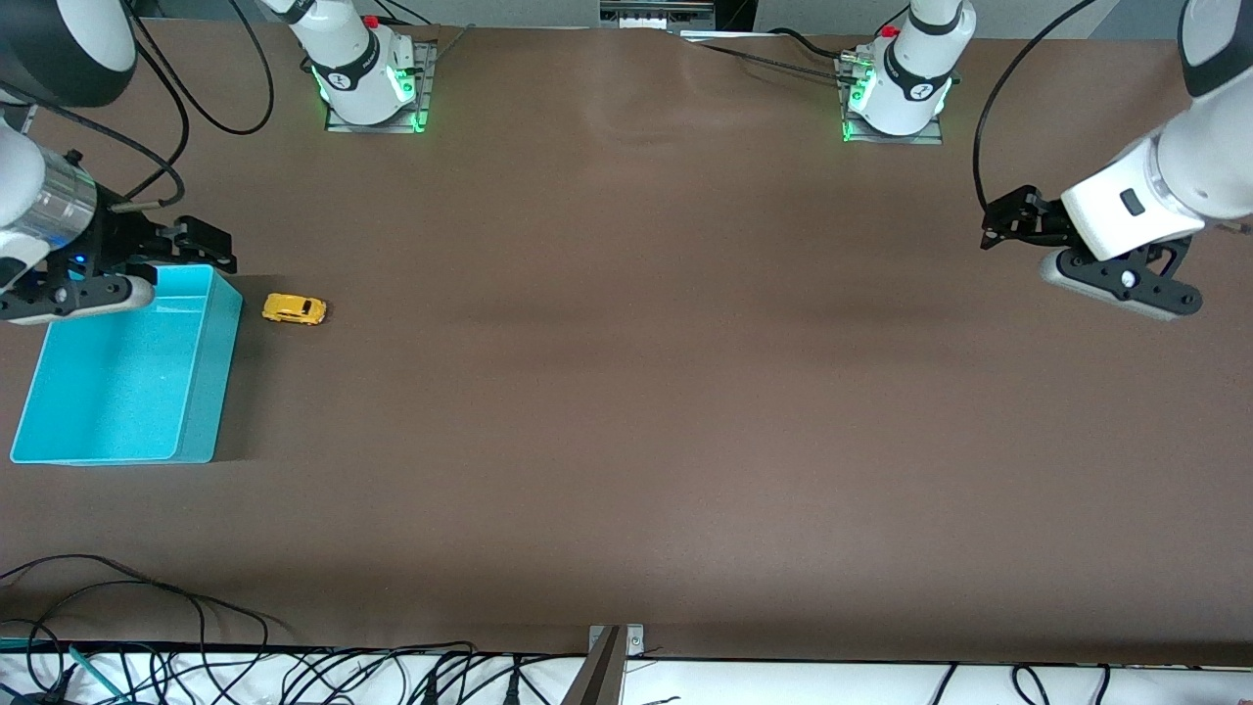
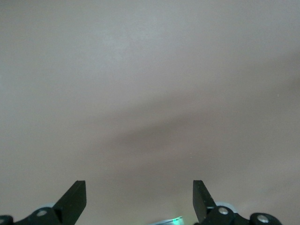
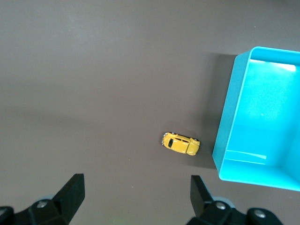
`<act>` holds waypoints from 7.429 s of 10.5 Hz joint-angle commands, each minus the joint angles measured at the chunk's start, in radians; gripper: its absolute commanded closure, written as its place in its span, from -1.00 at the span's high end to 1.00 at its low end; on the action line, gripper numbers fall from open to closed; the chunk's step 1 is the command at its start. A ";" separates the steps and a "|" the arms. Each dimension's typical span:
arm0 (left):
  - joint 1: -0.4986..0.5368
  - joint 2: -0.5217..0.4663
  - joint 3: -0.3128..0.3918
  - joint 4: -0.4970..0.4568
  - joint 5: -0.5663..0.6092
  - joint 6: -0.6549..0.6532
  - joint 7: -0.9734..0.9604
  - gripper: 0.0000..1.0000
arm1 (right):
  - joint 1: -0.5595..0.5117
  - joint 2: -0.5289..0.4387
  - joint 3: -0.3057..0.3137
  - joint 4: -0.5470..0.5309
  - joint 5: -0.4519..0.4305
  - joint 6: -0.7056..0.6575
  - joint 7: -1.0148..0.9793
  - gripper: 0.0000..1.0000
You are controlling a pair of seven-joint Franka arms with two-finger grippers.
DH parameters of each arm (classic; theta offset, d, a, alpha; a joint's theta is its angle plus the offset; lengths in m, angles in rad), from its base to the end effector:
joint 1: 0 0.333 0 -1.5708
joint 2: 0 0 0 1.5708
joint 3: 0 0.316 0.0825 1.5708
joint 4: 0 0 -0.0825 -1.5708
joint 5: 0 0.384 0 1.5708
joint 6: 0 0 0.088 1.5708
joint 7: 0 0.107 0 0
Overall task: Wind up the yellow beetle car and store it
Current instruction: 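Reach the right gripper down to the yellow car beside the box, then close the right gripper on the yellow car, then lift the car with the right gripper over the turquoise box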
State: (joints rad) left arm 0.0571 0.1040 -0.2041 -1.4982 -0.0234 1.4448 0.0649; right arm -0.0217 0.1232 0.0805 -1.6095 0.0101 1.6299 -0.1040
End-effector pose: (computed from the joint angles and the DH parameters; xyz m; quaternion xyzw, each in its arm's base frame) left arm 0.5652 -0.0803 0.5909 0.9911 -0.1062 -0.0784 0.0190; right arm 0.5885 0.0333 0.5408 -0.9954 -0.0806 0.0509 0.0111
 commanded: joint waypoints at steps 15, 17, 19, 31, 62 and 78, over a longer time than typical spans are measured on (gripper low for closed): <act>-0.060 -0.104 0.121 -0.112 0.000 0.072 -0.106 1.00 | -0.027 -0.066 -0.010 -0.648 -0.056 0.663 -0.520 1.00; -0.060 -0.104 0.121 -0.112 0.000 0.072 -0.105 1.00 | -0.029 -0.051 -0.010 -0.659 -0.056 0.680 -0.633 1.00; -0.054 -0.104 0.121 -0.112 -0.009 0.071 -0.105 1.00 | -0.046 -0.031 -0.010 -0.659 -0.056 0.682 -0.789 1.00; -0.048 -0.104 0.118 -0.112 -0.010 0.071 -0.105 1.00 | -0.156 0.150 -0.010 -0.704 -0.051 0.892 -1.280 1.00; -0.048 -0.102 0.117 -0.111 -0.010 0.071 -0.096 1.00 | -0.181 -0.086 0.021 -0.630 -0.064 0.589 -1.661 -1.00; -0.045 -0.102 0.118 -0.111 -0.010 0.071 -0.096 1.00 | -0.610 0.367 0.058 -0.258 -0.154 0.571 -2.516 -1.00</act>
State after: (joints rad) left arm 0.0039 -0.0041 -0.0832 -1.6256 -0.0234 1.5265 -0.0334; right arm -0.5886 0.4118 0.1077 -1.9471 -0.1198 2.2215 -2.5992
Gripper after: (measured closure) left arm 0.000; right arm 0.546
